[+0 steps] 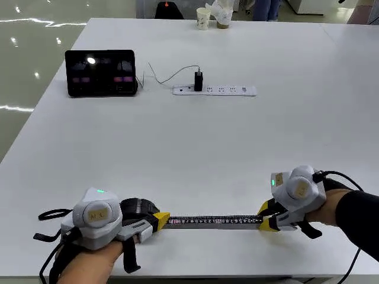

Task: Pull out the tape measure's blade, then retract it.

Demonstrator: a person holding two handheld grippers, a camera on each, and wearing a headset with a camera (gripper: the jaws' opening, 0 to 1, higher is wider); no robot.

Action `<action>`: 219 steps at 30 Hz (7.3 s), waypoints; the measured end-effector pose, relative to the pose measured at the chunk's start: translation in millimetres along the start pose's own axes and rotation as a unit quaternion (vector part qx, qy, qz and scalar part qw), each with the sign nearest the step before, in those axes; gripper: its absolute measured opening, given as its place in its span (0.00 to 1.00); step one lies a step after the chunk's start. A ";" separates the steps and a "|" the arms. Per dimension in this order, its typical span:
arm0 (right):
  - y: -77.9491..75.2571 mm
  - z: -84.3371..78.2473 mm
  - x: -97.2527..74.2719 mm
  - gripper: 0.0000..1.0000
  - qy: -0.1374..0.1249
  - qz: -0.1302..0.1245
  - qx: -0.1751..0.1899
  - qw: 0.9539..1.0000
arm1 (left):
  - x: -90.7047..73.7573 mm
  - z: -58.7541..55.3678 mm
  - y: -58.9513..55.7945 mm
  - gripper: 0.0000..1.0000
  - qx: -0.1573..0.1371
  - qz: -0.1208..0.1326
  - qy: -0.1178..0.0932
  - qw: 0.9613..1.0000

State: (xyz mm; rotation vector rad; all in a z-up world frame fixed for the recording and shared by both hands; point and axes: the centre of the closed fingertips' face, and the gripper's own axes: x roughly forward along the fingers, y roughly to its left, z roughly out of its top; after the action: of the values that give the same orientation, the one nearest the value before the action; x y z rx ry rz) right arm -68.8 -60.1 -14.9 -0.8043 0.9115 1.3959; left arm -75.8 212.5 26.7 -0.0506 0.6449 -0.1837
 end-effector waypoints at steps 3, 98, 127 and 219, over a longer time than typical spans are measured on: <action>1.3 0.3 1.0 0.11 0.006 -0.005 -0.006 1.000 | 1.7 -4.1 -6.2 0.94 0.007 -0.002 0.016 1.000; 3.2 15.6 10.2 0.11 0.033 -0.008 -0.005 0.999 | 5.4 -11.6 -6.5 0.61 -0.019 0.001 0.047 0.999; 6.4 26.0 13.3 0.11 0.031 -0.007 0.001 0.999 | 5.6 -11.9 -7.3 0.60 -0.011 0.000 0.046 0.999; 12.1 57.0 31.0 0.11 0.002 -0.002 -0.042 0.999 | 5.7 -11.6 -6.9 0.61 -0.013 -0.002 0.043 0.999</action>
State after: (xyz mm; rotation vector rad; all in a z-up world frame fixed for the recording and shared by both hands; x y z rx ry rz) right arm -78.9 5.1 -16.2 -0.8724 0.8586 1.4375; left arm -79.4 204.8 14.8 -0.0694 0.7334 -0.1818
